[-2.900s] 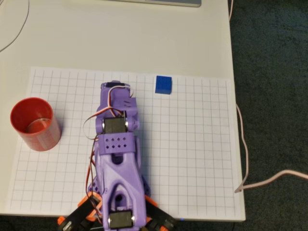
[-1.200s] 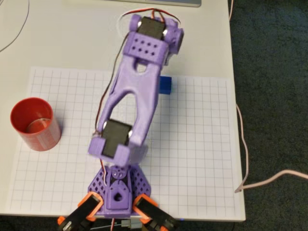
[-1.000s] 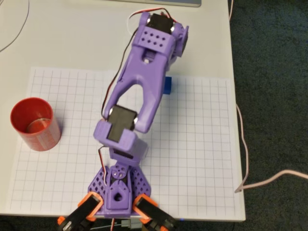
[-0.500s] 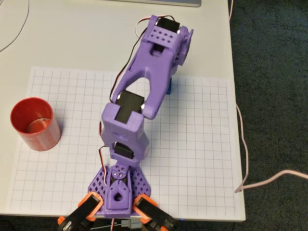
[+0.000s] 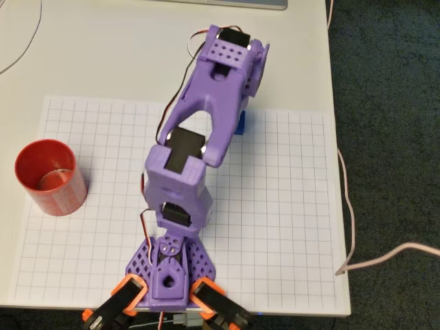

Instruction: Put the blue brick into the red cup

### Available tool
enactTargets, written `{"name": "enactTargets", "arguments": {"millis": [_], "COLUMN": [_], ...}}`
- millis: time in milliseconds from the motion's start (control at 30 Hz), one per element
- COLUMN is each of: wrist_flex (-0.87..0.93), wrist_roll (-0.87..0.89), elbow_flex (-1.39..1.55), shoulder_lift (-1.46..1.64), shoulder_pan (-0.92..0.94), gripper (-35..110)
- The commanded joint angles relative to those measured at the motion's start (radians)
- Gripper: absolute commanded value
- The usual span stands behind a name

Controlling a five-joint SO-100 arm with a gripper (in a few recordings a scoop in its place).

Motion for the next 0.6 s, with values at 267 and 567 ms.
{"name": "enactTargets", "arguments": {"millis": [267, 567], "wrist_flex": [-0.103, -0.199], "wrist_roll": [-0.034, -0.032], "elbow_flex": [0.083, 0.084], "shoulder_lift": [-0.032, -0.069], "shoulder_pan": [0.038, 0.032], "gripper": [35, 37]}}
